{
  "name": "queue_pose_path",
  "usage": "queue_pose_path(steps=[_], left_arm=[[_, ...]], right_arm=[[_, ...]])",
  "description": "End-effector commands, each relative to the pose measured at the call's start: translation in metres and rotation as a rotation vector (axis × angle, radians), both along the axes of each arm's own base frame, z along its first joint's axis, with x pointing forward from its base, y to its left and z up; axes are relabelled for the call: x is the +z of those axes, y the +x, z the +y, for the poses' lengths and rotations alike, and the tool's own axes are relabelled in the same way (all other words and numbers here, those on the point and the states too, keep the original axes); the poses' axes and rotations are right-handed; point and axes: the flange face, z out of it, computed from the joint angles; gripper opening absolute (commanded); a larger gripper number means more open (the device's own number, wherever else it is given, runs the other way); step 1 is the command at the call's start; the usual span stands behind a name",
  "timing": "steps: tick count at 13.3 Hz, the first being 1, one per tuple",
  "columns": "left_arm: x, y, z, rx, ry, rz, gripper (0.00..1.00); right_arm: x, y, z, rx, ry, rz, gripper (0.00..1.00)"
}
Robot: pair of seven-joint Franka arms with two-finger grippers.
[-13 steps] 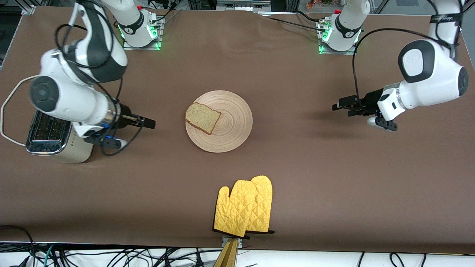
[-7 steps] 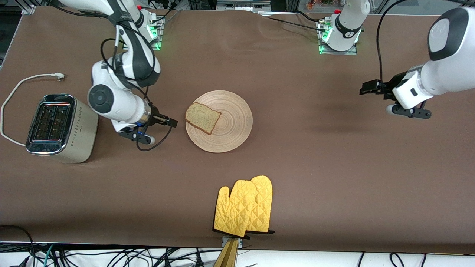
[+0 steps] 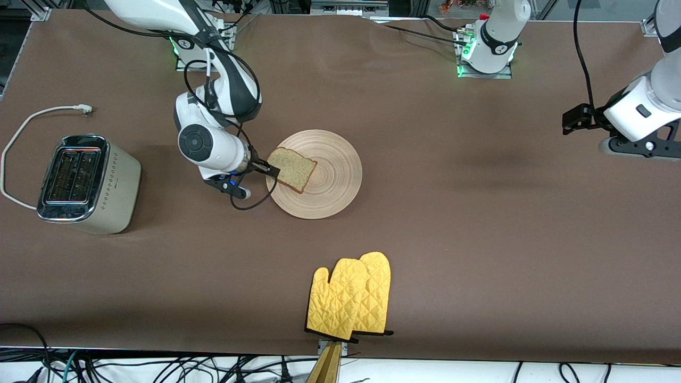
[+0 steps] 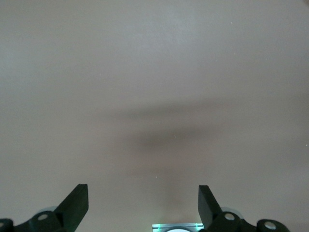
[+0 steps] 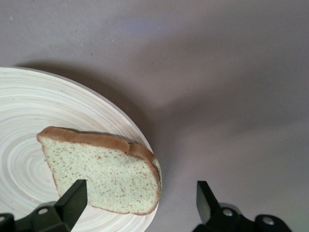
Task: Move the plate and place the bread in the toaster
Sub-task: 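Grasp the bread slice edge with the right gripper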
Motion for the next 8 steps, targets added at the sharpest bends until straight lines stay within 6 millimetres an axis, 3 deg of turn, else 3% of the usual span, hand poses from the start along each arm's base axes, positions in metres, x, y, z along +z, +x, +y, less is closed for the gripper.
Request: queue_pose_path(steps=[1,5,8], left_arm=[[0.017,0.008,0.0,0.022,-0.004,-0.017,1.0],[0.022,0.007,0.008,0.123,-0.102,-0.017,1.0],[0.024,0.007,0.003,0.232,-0.083,-0.023,1.0]], right_arm=[[-0.017,-0.015,0.002,-0.025,-0.007,0.012,1.0],[-0.032,-0.029,-0.004,-0.024,-0.024,0.037,1.0],[-0.035,-0.037,-0.004,-0.018,-0.028,0.048,1.0]])
